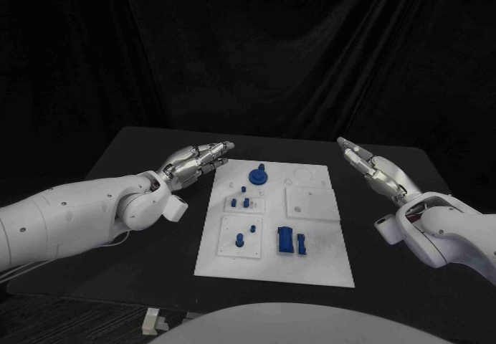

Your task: Assemble the parts on the task board

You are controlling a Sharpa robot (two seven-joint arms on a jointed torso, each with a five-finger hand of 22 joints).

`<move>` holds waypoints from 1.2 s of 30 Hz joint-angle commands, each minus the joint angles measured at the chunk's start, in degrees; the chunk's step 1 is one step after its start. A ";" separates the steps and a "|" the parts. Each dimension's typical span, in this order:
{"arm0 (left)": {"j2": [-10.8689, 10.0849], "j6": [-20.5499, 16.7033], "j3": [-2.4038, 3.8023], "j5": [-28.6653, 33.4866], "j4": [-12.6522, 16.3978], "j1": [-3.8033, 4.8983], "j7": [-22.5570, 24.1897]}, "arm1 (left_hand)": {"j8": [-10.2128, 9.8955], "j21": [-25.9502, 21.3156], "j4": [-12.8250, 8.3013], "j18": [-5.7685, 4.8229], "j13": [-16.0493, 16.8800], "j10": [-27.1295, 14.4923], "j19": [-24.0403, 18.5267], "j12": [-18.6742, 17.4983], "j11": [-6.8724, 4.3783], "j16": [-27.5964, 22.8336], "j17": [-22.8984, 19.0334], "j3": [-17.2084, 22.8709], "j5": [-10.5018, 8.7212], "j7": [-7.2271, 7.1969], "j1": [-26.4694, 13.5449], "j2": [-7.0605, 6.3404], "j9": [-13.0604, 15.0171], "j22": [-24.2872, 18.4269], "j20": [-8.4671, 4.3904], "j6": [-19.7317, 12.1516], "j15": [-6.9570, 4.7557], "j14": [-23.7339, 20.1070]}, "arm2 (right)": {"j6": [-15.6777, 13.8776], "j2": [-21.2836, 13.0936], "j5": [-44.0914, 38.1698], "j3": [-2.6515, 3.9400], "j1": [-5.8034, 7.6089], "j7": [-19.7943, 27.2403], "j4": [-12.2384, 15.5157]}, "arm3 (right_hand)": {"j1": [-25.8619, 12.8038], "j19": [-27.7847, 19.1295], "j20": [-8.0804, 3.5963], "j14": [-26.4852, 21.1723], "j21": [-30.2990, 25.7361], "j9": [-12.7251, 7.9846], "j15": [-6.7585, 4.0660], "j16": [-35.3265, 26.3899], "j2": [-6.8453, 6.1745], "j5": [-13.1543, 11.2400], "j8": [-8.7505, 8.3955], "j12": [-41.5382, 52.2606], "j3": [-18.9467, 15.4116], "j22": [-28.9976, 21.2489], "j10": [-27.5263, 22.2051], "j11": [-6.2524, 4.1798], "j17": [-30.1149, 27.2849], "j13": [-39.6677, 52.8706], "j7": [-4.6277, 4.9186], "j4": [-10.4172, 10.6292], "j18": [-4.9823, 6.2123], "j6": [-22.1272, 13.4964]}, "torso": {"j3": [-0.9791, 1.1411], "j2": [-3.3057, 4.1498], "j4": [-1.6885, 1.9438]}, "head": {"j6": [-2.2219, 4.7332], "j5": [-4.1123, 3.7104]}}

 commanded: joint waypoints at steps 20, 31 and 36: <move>4.84 -38.69 9.25 9.19 8.86 -3.41 -1.54 | -9.74 -0.78 -11.30 -8.27 -0.67 -1.56 -0.69 -10.54 -4.02 -0.33 -0.08 8.68 -14.14 -5.75 -42.97 -10.38 -1.05 -0.31 -11.55 -13.75 -4.51 -0.06 | -10.97 13.54 35.46 11.72 -4.30 7.85 -4.62 | -13.68 -0.43 -1.08 -5.25 -0.20 -0.10 -0.10 -0.20 -0.10 -0.24 -0.20 -0.44 0.02 -2.58 -5.79 -0.20 -0.07 -1.62 -0.01 -1.04 -0.39 -6.59 | 2.75 -0.24 -2.28 | 14.36 -3.81; 6.12 -48.94 11.80 11.59 11.24 -4.34 -2.03 | -9.74 -0.78 -11.30 -8.27 -0.67 -1.56 -0.69 -10.54 -4.02 -0.33 -0.08 8.68 -20.45 -5.75 -50.02 -10.38 -1.05 -0.31 -11.55 -15.80 -4.51 -0.06 | -12.31 15.36 40.09 13.29 -4.86 8.89 -5.24 | -13.68 -0.43 -1.08 -5.25 -0.20 -0.10 -0.10 -0.20 -0.10 -0.24 -0.20 -0.44 0.02 -2.58 -5.79 -0.20 -0.07 -1.62 -0.01 -1.04 -0.39 -6.59 | 2.81 -0.25 -2.32 | 14.65 -3.88; 6.15 -49.17 11.85 11.65 11.29 -4.36 -2.05 | -9.74 -0.78 -11.30 -8.27 -0.67 -1.56 -0.69 -10.54 -4.02 -0.33 -0.08 8.68 -20.45 -5.75 -52.14 -10.38 -1.05 -0.31 -11.55 -20.01 -4.51 -0.06 | -12.31 15.36 40.09 13.29 -4.86 8.89 -5.24 | -13.68 -0.43 -1.08 -5.25 -0.20 -0.10 -0.10 -0.20 -0.10 -0.24 -0.20 -0.44 0.02 -2.58 -5.79 -0.20 -0.07 -1.62 -0.01 -1.04 -0.39 -6.59 | 2.81 -0.25 -2.32 | 14.65 -3.88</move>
